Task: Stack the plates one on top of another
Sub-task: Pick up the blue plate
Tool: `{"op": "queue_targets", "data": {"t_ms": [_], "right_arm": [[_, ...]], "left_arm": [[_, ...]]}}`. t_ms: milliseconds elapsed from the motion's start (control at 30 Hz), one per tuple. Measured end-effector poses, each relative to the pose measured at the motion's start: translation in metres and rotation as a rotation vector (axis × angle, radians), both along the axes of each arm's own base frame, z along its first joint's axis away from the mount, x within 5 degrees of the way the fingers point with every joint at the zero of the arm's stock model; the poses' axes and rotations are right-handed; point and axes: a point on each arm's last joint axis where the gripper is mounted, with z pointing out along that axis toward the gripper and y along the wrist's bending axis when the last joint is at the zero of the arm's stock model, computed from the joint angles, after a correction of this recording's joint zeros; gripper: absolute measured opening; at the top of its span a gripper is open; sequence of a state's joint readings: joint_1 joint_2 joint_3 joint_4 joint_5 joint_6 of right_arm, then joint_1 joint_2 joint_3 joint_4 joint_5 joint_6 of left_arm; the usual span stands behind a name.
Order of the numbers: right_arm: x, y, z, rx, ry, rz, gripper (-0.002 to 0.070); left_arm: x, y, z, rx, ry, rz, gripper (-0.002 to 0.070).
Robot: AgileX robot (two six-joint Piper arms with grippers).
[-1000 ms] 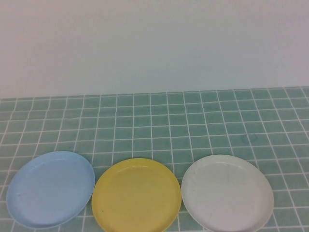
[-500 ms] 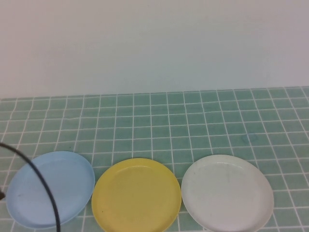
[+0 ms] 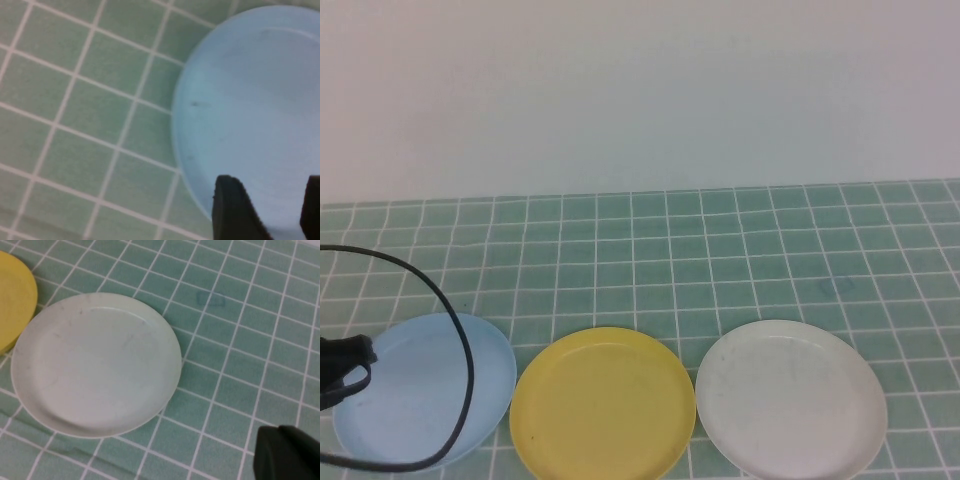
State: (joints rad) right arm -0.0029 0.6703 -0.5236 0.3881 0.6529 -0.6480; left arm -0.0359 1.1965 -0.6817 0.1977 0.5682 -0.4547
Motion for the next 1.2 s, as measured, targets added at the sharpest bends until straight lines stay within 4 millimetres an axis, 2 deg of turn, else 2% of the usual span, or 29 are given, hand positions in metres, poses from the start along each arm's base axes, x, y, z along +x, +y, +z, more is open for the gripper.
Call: {"op": "queue_targets", "data": {"t_ms": [167, 333, 400, 567, 933, 1200], "right_arm": [[-0.001, 0.001, 0.000, 0.008, 0.009, 0.005, -0.0002], [-0.002, 0.002, -0.001, 0.017, 0.027, 0.013, -0.0002], [-0.002, 0.002, -0.001, 0.022, 0.028, 0.013, -0.0002], [-0.002, 0.002, -0.001, 0.024, 0.028, 0.013, -0.0002], [-0.002, 0.002, -0.001, 0.026, 0.028, 0.013, -0.0002], [-0.002, 0.002, -0.001, 0.026, 0.028, 0.013, -0.0002]], "left_arm": [[0.019, 0.012, -0.023, 0.045, 0.089, 0.057, 0.0292], [0.025, 0.047, -0.043, 0.014, 0.156, 0.198, 0.0293], [0.026, 0.053, -0.045, -0.027, 0.167, 0.217, 0.0293], [0.038, 0.042, -0.042, -0.120, 0.147, 0.101, 0.0289], [0.056, 0.045, -0.071, -0.133, 0.228, 0.094, 0.0289], [0.066, 0.047, -0.077, -0.127, 0.245, 0.075, 0.0289]]}}
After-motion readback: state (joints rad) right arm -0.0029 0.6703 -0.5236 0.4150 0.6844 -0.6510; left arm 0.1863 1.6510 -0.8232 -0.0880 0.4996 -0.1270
